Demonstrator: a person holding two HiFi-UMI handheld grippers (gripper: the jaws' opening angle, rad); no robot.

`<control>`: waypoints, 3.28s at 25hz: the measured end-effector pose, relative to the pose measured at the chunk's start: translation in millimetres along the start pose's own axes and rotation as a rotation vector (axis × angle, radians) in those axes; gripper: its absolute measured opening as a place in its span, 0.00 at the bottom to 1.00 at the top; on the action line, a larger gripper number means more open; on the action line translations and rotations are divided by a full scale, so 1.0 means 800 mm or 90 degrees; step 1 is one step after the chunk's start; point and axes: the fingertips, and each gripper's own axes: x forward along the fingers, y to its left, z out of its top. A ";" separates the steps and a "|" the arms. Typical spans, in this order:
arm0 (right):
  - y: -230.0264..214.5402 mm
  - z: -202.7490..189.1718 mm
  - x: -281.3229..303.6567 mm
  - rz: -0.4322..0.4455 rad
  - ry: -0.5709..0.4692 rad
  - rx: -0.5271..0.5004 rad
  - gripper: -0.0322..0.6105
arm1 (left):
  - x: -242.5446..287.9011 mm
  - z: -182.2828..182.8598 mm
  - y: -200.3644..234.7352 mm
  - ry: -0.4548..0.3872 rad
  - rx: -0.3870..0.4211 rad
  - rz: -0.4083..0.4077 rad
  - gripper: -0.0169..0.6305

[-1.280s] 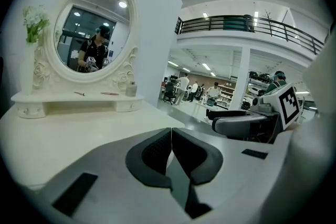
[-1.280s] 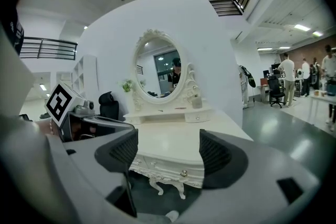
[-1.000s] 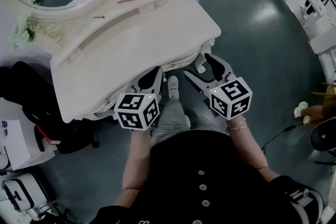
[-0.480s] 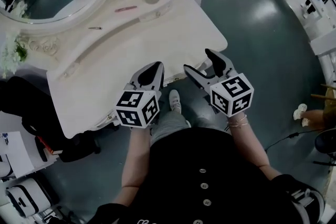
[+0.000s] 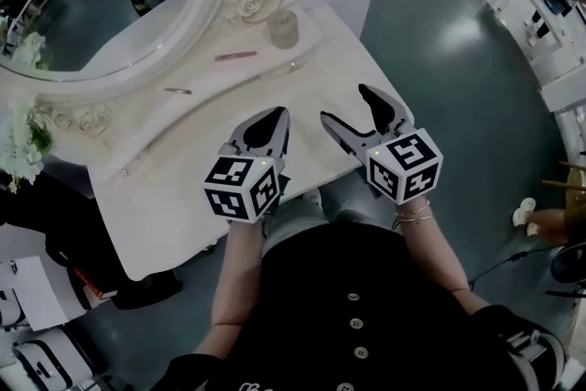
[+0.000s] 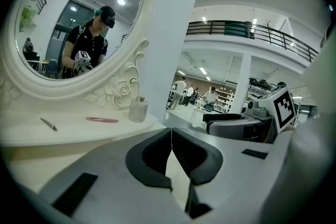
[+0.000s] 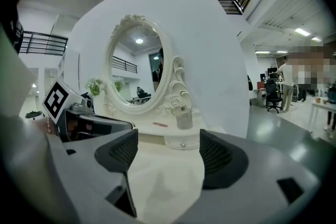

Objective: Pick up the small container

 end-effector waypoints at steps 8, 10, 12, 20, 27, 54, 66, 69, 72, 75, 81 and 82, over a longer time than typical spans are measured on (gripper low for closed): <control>-0.009 0.032 0.057 -0.004 -0.009 -0.014 0.60 | 0.025 0.028 0.044 -0.011 -0.001 -0.013 0.05; -0.008 0.033 0.064 -0.003 -0.007 -0.015 0.61 | 0.026 0.028 0.051 -0.012 -0.006 -0.013 0.05; -0.007 0.032 0.071 -0.001 -0.005 -0.015 0.61 | 0.027 0.027 0.057 -0.013 -0.011 -0.011 0.05; 0.001 0.035 0.088 0.017 -0.001 -0.017 0.61 | 0.029 0.017 0.062 0.010 -0.003 -0.013 0.05; 0.004 0.038 0.103 0.053 0.014 -0.040 0.61 | 0.030 0.018 0.072 0.006 -0.016 0.022 0.05; -0.039 0.039 0.176 0.189 0.084 -0.081 0.62 | 0.064 0.010 0.099 -0.034 -0.132 0.149 0.05; -0.063 0.029 0.235 0.199 0.122 -0.131 0.63 | 0.079 -0.007 0.114 -0.025 -0.162 0.180 0.05; -0.063 0.021 0.250 0.217 0.145 -0.149 0.66 | 0.082 -0.011 0.121 -0.026 -0.171 0.188 0.05; -0.063 0.016 0.265 0.222 0.156 -0.156 0.68 | 0.089 -0.015 0.126 -0.022 -0.171 0.189 0.05; -0.064 0.013 0.278 0.227 0.165 -0.159 0.69 | 0.095 -0.018 0.129 -0.020 -0.175 0.192 0.05; -0.069 0.012 0.298 0.235 0.176 -0.161 0.69 | 0.103 -0.022 0.136 -0.020 -0.189 0.199 0.05; -0.070 0.013 0.302 0.236 0.178 -0.165 0.69 | 0.103 -0.023 0.137 -0.020 -0.191 0.201 0.05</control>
